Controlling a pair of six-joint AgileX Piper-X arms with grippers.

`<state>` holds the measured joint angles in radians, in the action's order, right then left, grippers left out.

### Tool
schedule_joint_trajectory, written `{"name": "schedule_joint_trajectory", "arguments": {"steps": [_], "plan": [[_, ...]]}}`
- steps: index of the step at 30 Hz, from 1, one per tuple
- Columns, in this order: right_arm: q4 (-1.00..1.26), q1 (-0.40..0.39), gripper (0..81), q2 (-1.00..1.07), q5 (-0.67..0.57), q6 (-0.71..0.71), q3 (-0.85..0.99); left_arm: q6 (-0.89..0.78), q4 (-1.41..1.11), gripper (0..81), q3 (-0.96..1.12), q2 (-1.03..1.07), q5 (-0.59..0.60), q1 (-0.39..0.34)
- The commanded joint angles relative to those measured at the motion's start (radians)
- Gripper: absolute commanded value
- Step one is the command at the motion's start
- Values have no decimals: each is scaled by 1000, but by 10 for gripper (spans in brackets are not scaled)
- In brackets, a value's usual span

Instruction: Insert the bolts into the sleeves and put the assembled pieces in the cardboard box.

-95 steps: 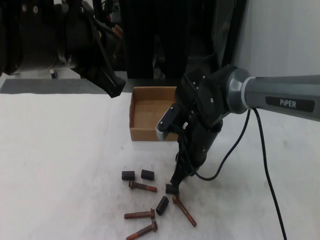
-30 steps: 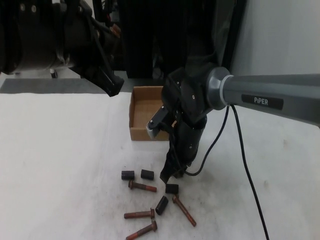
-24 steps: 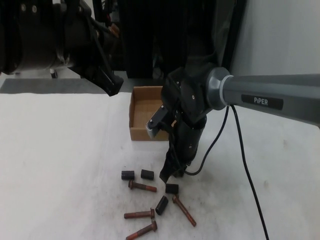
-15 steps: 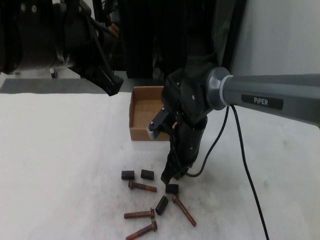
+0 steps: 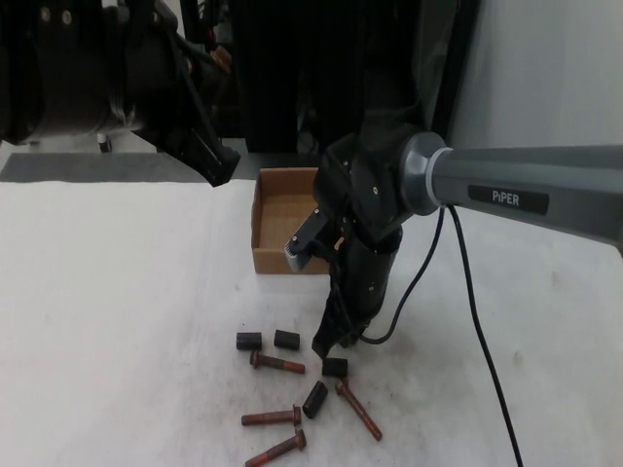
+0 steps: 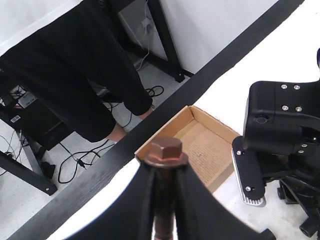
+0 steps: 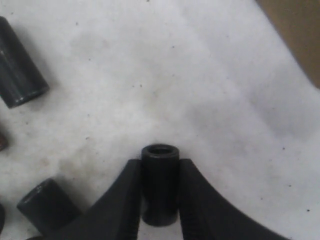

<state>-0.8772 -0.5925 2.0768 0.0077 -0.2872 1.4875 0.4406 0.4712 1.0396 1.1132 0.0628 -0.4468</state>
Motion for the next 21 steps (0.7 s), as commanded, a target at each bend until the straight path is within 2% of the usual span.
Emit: {"name": "schedule_joint_trajectory", "arguments": {"steps": [1, 7, 10, 13, 15, 18, 21], "plan": [[12, -3, 8, 18, 3, -4, 8, -8, -12, 3, 5, -10, -10, 1], [-12, 6, 8, -28, -1, -12, 8, -8, -12, 3, 5, -12, -10, 1], [-26, 26, 8, -89, -92, -28, 8, -54, -23, 3, 5, -20, -10, 1], [-19, 68, 8, -164, -294, -28, 5, -84, -54, 3, 5, -39, -5, 1], [17, 110, 8, -224, -480, -26, -13, -108, -106, 3, -8, -63, 1, 5], [150, 175, 8, -327, -743, -1, -95, -187, -266, 3, -75, -125, 24, 19], [320, 237, 8, -446, -985, -1, -235, -274, -497, 3, -214, -218, 97, 44]]}}
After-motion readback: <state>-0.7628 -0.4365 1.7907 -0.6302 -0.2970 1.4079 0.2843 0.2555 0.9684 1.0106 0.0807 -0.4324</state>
